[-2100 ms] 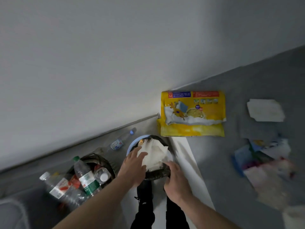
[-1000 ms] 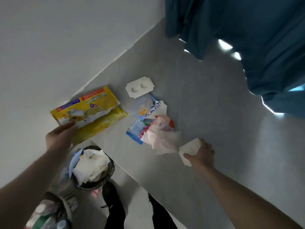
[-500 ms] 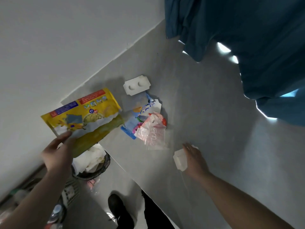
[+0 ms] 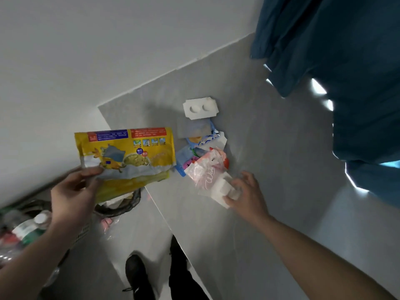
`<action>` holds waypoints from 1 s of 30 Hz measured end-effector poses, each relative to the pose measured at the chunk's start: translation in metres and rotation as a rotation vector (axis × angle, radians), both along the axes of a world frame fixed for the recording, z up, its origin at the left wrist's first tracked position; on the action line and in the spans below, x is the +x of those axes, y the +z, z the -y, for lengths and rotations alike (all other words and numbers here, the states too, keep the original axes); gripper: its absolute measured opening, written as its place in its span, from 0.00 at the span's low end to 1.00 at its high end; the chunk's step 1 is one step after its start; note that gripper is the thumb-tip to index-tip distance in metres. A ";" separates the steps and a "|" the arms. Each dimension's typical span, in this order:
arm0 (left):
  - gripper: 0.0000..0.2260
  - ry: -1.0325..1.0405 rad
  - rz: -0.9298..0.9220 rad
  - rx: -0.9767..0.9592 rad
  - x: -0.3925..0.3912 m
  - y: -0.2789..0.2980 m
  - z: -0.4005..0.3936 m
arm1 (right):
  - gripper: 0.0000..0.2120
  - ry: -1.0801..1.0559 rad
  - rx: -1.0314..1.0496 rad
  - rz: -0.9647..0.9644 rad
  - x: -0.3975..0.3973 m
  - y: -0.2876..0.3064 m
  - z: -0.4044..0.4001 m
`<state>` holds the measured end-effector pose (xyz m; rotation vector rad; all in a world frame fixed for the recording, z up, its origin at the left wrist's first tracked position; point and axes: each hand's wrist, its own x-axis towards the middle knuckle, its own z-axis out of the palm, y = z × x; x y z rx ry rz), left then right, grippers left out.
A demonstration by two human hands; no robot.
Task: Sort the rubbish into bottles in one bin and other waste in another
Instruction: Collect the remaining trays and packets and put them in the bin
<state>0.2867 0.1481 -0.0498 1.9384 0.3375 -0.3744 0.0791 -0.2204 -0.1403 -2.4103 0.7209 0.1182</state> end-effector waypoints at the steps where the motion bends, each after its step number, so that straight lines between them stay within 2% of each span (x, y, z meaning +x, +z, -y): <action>1: 0.07 0.003 0.001 0.002 -0.001 0.001 -0.003 | 0.25 -0.010 0.021 -0.027 0.018 -0.001 -0.003; 2: 0.07 0.011 0.005 0.002 -0.002 0.002 -0.004 | 0.30 -0.028 0.061 -0.065 0.035 -0.006 -0.005; 6: 0.07 0.017 0.039 0.024 -0.006 0.009 -0.007 | 0.58 -0.201 0.232 -0.200 0.089 -0.025 -0.016; 8: 0.08 -0.007 0.052 0.030 -0.009 0.011 -0.011 | 0.61 -0.195 0.206 -0.288 0.097 -0.034 -0.024; 12: 0.10 -0.034 0.063 0.028 -0.019 0.014 -0.017 | 0.43 -0.168 0.056 -0.446 0.089 -0.035 -0.037; 16: 0.10 -0.013 0.061 0.038 -0.037 0.028 -0.028 | 0.32 -0.244 0.082 -0.483 0.058 -0.016 -0.042; 21: 0.09 -0.021 0.027 0.017 -0.079 0.079 -0.041 | 0.31 -0.394 0.218 -0.399 -0.004 0.053 -0.048; 24: 0.09 -0.055 0.033 0.015 -0.109 0.113 -0.053 | 0.32 -0.492 0.293 -0.252 -0.044 0.096 -0.061; 28: 0.09 -0.056 0.023 -0.043 -0.149 0.148 -0.076 | 0.19 -0.558 0.365 -0.097 -0.085 0.148 -0.090; 30: 0.11 -0.054 0.033 -0.074 -0.171 0.164 -0.088 | 0.17 -0.570 0.388 -0.040 -0.101 0.169 -0.110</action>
